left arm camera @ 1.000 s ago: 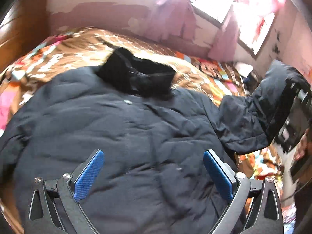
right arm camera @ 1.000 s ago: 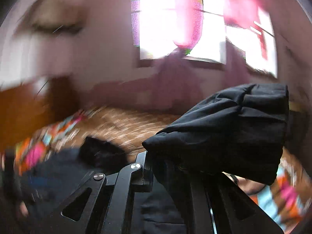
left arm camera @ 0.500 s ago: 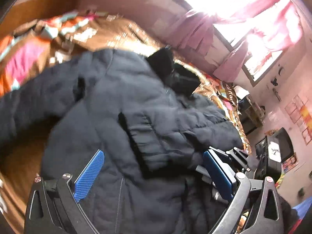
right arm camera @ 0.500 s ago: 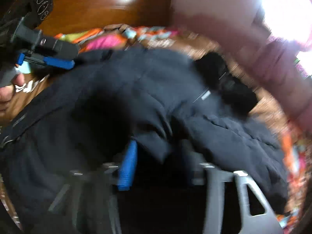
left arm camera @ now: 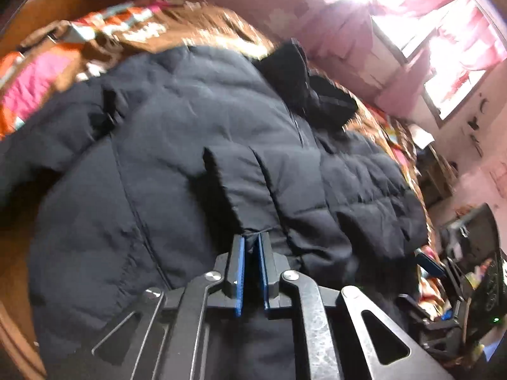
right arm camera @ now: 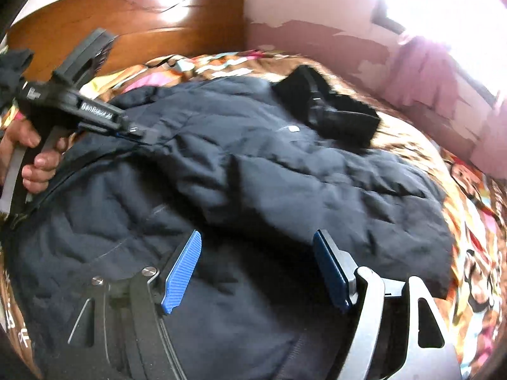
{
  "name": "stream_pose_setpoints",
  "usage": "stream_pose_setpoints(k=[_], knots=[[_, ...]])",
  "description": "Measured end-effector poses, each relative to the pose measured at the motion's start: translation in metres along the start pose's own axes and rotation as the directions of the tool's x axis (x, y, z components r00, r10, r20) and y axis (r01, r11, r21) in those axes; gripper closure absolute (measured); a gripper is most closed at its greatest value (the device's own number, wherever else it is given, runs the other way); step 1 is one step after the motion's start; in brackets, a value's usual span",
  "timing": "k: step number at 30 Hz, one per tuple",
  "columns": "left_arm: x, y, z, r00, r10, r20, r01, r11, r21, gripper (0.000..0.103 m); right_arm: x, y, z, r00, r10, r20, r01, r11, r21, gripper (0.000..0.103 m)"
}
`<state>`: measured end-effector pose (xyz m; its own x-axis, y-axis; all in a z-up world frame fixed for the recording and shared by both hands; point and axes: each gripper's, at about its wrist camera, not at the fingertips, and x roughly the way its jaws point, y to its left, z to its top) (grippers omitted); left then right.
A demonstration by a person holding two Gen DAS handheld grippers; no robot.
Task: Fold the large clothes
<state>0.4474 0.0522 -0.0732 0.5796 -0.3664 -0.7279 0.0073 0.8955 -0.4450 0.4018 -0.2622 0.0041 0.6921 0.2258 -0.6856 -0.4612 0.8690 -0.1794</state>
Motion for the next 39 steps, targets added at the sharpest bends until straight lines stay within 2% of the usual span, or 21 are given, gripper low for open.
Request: stream_pose_setpoints(k=[2, 4, 6, 8, 11, 15, 17, 20, 23, 25, 27, 29, 30, 32, 35, 36, 38, 39], knots=[[-0.018, -0.006, 0.005, 0.994, 0.067, 0.086, -0.069, 0.997, 0.025, 0.098, 0.001, -0.011, 0.006, 1.0, -0.019, 0.025, 0.018, 0.999, 0.038, 0.035], [-0.035, -0.012, 0.01, 0.978, 0.132, 0.164, -0.144, 0.987, 0.064, 0.098, -0.001, -0.019, 0.012, 0.997, -0.048, 0.057, 0.044, 0.996, 0.08, 0.035], [-0.052, -0.016, 0.013, 0.95, 0.201, 0.238, -0.23, 0.968, 0.1, 0.098, 0.01, -0.025, 0.022, 0.995, -0.075, 0.066, 0.068, 0.992, 0.104, 0.035], [-0.061, -0.014, 0.016, 0.932, 0.241, 0.271, -0.282, 0.952, 0.122, 0.098, 0.021, -0.027, 0.032, 0.993, -0.088, 0.073, 0.078, 0.989, 0.125, 0.035], [-0.051, -0.006, 0.021, 0.927, 0.298, 0.229, -0.335, 0.932, 0.143, 0.098, 0.047, -0.028, 0.046, 0.997, -0.04, 0.073, 0.026, 0.984, 0.179, 0.035], [-0.025, 0.005, 0.013, 0.916, 0.365, 0.164, -0.389, 0.909, 0.148, 0.098, 0.105, -0.032, 0.057, 0.999, 0.05, 0.019, -0.054, 0.943, 0.327, 0.035], [-0.02, 0.015, 0.01, 0.922, 0.357, 0.15, -0.375, 0.919, 0.12, 0.097, 0.129, -0.029, 0.057, 0.999, 0.05, -0.009, -0.044, 0.936, 0.35, 0.035], [-0.019, 0.034, 0.006, 0.945, 0.299, 0.134, -0.309, 0.949, 0.064, 0.096, 0.161, -0.024, 0.051, 0.997, 0.044, -0.065, -0.018, 0.936, 0.352, 0.029], [-0.023, 0.042, 0.001, 0.958, 0.242, 0.152, -0.25, 0.968, 0.03, 0.09, 0.178, -0.018, 0.044, 0.997, 0.034, -0.075, -0.006, 0.941, 0.34, 0.027], [-0.032, 0.052, -0.003, 0.953, 0.246, 0.177, -0.246, 0.969, -0.021, 0.071, 0.182, -0.013, 0.041, 0.998, 0.011, -0.068, 0.011, 0.947, 0.32, 0.026], [-0.047, 0.065, -0.008, 0.94, 0.271, 0.209, -0.259, 0.962, -0.082, 0.034, 0.182, -0.008, 0.038, 0.999, -0.011, -0.049, 0.026, 0.951, 0.308, 0.026], [-0.071, 0.085, -0.014, 0.917, 0.3, 0.264, -0.266, 0.951, -0.155, 0.027, 0.18, -0.008, 0.036, 0.999, -0.017, -0.027, 0.025, 0.95, 0.31, 0.025], [-0.083, 0.097, -0.017, 0.911, 0.304, 0.279, -0.258, 0.947, -0.189, 0.024, 0.179, -0.008, 0.035, 0.999, -0.026, -0.02, 0.03, 0.949, 0.313, 0.025], [-0.1, 0.123, -0.022, 0.902, 0.335, 0.274, -0.267, 0.929, -0.256, 0.015, 0.176, -0.007, 0.033, 0.999, -0.034, -0.006, 0.034, 0.949, 0.314, 0.025], [-0.121, 0.165, -0.028, 0.88, 0.413, 0.233, -0.32, 0.88, -0.352, 0.015, 0.172, -0.005, 0.029, 0.999, -0.052, 0.009, 0.047, 0.948, 0.314, 0.023], [-0.129, 0.181, -0.032, 0.87, 0.445, 0.213, -0.342, 0.855, -0.39, 0.015, 0.172, -0.004, 0.029, 0.998, -0.058, 0.011, 0.052, 0.949, 0.312, 0.022], [-0.147, 0.215, -0.04, 0.828, 0.535, 0.168, -0.404, 0.777, -0.483, 0.015, 0.171, -0.004, 0.029, 0.998, -0.067, 0.014, 0.06, 0.949, 0.31, 0.021], [-0.154, 0.23, -0.043, 0.813, 0.561, 0.156, -0.414, 0.745, -0.523, 0.015, 0.171, -0.004, 0.029, 0.997, -0.071, 0.015, 0.063, 0.949, 0.309, 0.021]])
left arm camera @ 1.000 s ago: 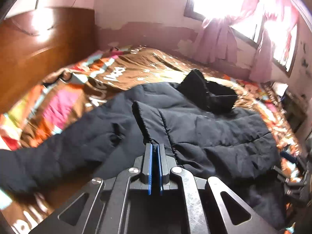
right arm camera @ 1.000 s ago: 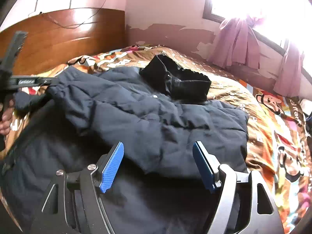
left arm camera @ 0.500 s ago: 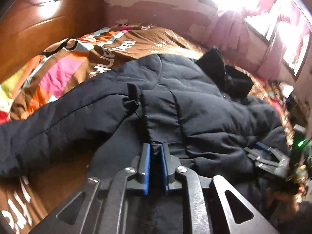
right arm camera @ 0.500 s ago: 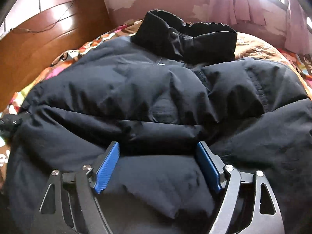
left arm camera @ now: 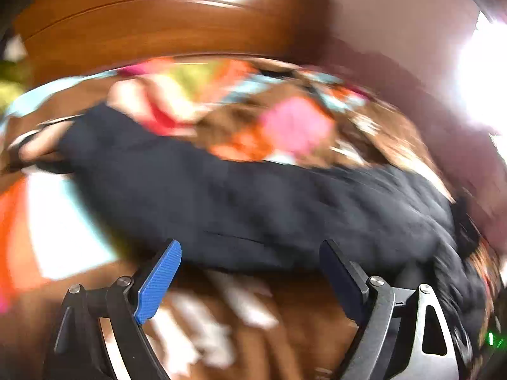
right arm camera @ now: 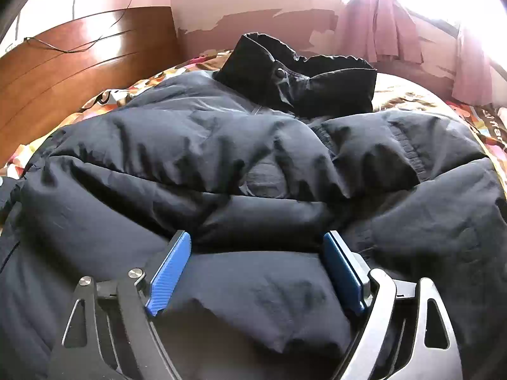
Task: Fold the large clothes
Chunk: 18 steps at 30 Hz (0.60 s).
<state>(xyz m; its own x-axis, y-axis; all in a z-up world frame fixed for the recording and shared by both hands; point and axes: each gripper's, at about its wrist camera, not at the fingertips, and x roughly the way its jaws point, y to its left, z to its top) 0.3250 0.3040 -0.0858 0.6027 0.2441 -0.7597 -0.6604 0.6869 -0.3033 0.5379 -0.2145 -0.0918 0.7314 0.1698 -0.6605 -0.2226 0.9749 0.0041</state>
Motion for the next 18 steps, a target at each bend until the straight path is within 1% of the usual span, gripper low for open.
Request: stream_pose_setpoints(k=[2, 3, 5, 7, 8, 9, 10, 12, 13, 14, 15, 18], knots=[[0.003, 0.032, 0.011, 0.999, 0.039, 0.004, -0.038, 0.993, -0.107, 0.015, 0.0, 0.0, 0.0, 1.0, -0.003, 0.004, 0.003, 1.0, -0.001, 0.02], [0.005, 0.049, 0.016, 0.999, 0.051, 0.0, -0.051, 0.985, -0.163, 0.015, 0.0, -0.001, 0.0, 1.0, -0.005, 0.006, 0.005, 1.0, -0.001, 0.02], [0.01, 0.068, 0.021, 0.999, 0.04, -0.008, -0.041, 0.975, -0.218, 0.015, 0.0, 0.0, -0.001, 1.0, -0.009, 0.01, 0.009, 1.0, -0.002, 0.02], [0.017, 0.077, 0.025, 1.0, 0.019, -0.011, -0.021, 0.97, -0.244, 0.017, 0.0, 0.0, -0.002, 1.0, -0.015, 0.014, 0.015, 1.0, -0.002, 0.019], [0.02, 0.076, 0.028, 1.0, 0.014, -0.007, -0.015, 0.97, -0.241, 0.017, 0.0, 0.0, -0.002, 1.0, -0.016, 0.014, 0.016, 1.0, -0.003, 0.019], [0.022, 0.074, 0.029, 1.0, 0.012, 0.002, -0.012, 0.974, -0.228, 0.023, 0.0, 0.0, -0.001, 1.0, -0.021, 0.01, 0.021, 1.0, -0.004, 0.018], [0.024, 0.071, 0.029, 1.0, 0.011, 0.008, -0.009, 0.977, -0.212, 0.033, -0.002, 0.001, 0.0, 1.0, -0.029, 0.006, 0.029, 1.0, -0.007, 0.018], [0.031, 0.064, 0.033, 0.999, 0.041, -0.009, -0.042, 0.984, -0.174, 0.079, -0.009, 0.006, 0.009, 0.998, -0.068, 0.005, 0.068, 0.997, -0.026, 0.018], [0.033, 0.062, 0.034, 0.998, 0.062, -0.018, -0.064, 0.985, -0.163, 0.086, -0.012, 0.009, 0.012, 0.997, -0.081, 0.017, 0.081, 0.996, -0.036, 0.017], [0.033, 0.061, 0.035, 0.998, 0.057, -0.008, -0.057, 0.985, -0.162, 0.09, -0.018, 0.013, 0.016, 0.996, -0.084, 0.039, 0.086, 0.995, -0.05, 0.017], [0.029, 0.059, 0.037, 0.999, 0.046, 0.019, -0.042, 0.986, -0.161, 0.094, -0.022, 0.02, 0.02, 0.995, -0.079, 0.059, 0.083, 0.994, -0.074, 0.017], [0.01, 0.044, 0.049, 0.994, 0.029, 0.108, -0.017, 0.994, -0.11, 0.096, -0.023, 0.042, 0.033, 0.996, -0.046, 0.072, 0.057, 0.985, -0.161, 0.017]])
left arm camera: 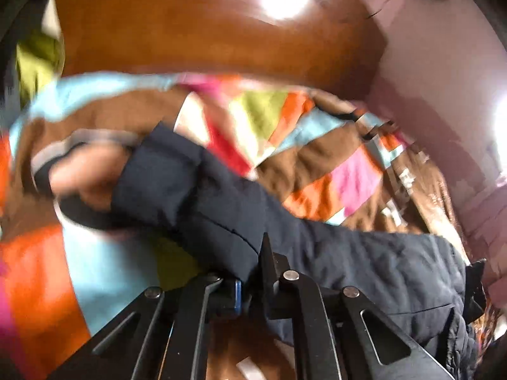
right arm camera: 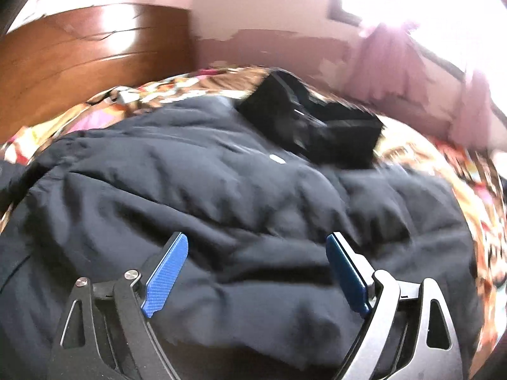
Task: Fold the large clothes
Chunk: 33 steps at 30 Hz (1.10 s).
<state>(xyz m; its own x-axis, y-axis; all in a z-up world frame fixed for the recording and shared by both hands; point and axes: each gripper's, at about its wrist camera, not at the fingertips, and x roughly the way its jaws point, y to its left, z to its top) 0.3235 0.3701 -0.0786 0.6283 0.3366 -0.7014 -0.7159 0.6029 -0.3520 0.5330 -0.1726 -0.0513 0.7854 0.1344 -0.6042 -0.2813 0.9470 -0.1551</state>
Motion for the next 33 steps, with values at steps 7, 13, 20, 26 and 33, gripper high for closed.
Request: stream_pose_setpoints(k=[7, 13, 20, 26, 33], knots=[[-0.081, -0.069, 0.03, 0.964, -0.149, 0.22, 0.099, 0.97, 0.223, 0.097, 0.003, 0.048, 0.05, 0.984, 0.174, 0.029, -0.173, 0.984, -0.031, 0.017], [-0.145, -0.125, 0.051, 0.91, -0.322, 0.261, 0.208, 0.899, 0.386, 0.098, 0.036, 0.104, 0.057, 0.971, 0.225, -0.076, -0.229, 0.972, -0.055, 0.017], [-0.207, -0.174, 0.044, 0.834, -0.504, 0.226, 0.35, 0.799, 0.488, 0.098, 0.035, 0.106, 0.051, 0.968, 0.236, -0.085, -0.239, 0.971, -0.02, 0.017], [-0.247, -0.229, 0.0, 0.772, -0.621, 0.137, 0.429, 0.668, 0.607, 0.098, -0.02, 0.034, 0.041, 0.964, 0.262, 0.037, -0.264, 0.959, 0.098, 0.017], [-0.264, -0.294, -0.079, 0.703, -0.711, -0.02, 0.522, 0.497, 0.694, 0.098, -0.073, -0.071, 0.004, 0.978, 0.202, 0.062, -0.21, 0.954, 0.212, 0.017]])
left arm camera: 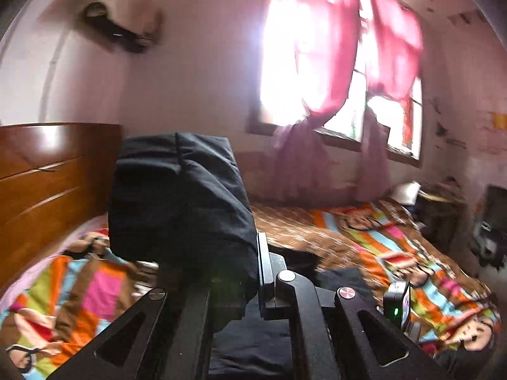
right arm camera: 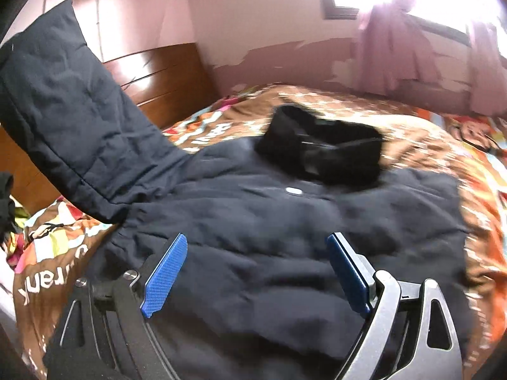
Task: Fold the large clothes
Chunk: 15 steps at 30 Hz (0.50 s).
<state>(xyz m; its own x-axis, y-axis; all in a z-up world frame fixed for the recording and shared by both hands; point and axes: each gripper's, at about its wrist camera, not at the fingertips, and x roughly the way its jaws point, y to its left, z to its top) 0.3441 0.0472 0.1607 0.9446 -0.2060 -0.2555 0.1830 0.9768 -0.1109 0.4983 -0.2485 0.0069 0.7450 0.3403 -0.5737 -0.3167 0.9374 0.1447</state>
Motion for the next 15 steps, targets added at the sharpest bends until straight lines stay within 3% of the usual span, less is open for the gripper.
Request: stream_pose_setpoints(k=[4, 7, 10, 15], knots=[[0.024, -0.052, -0.026, 0.993, -0.093, -0.067, 0.096, 0.995, 0.041, 0.098, -0.034, -0.057, -0.009, 0.999, -0.034, 0.015, 0.032, 0.997, 0.068, 0.016], [0.049, -0.088, -0.052, 0.977, -0.15, -0.153, 0.16, 0.985, 0.059, 0.098, -0.054, -0.093, -0.013, 0.999, -0.036, 0.036, 0.03, 0.988, 0.148, 0.016], [0.078, -0.115, -0.083, 0.944, -0.187, -0.27, 0.213, 0.975, 0.069, 0.098, -0.074, -0.129, -0.013, 0.996, -0.031, 0.088, 0.008, 0.969, 0.247, 0.016], [0.119, -0.149, -0.145, 0.862, -0.196, -0.468, 0.273, 0.957, 0.101, 0.098, -0.078, -0.167, -0.025, 0.994, 0.041, 0.105, -0.079, 0.915, 0.395, 0.016]])
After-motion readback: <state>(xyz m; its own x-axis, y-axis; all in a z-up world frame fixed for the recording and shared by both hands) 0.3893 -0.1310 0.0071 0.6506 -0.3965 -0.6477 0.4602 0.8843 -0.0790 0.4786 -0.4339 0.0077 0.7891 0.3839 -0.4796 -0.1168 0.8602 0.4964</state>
